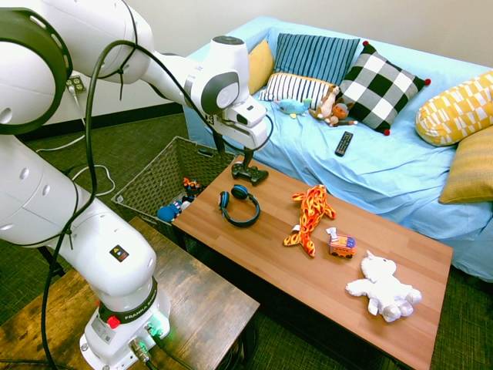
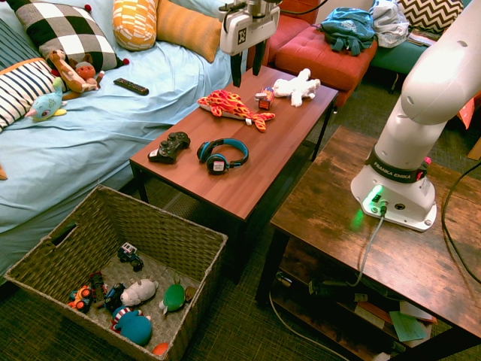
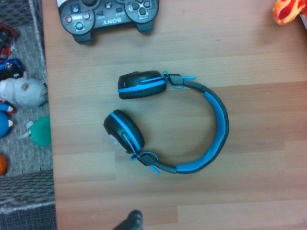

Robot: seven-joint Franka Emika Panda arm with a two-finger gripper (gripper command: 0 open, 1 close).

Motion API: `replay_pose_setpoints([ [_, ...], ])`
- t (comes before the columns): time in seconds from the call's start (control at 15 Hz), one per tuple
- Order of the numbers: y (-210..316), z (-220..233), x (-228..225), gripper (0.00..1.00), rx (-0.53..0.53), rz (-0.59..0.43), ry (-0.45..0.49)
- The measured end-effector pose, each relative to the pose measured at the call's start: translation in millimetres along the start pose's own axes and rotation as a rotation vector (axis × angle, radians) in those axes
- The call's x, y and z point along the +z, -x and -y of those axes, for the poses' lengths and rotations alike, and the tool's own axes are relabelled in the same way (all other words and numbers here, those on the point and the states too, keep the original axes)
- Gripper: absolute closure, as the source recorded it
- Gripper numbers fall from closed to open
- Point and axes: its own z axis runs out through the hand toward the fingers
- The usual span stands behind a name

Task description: Put the toy car in the basket

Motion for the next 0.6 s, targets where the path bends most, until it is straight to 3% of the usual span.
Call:
replay_pose_setpoints([
  [0.27, -30, -16, -7, 0.0, 0.052, 0.012, -0.086],
  [0.6, -177, -126, -1, 0.0, 0.336, 0.139, -0.241],
])
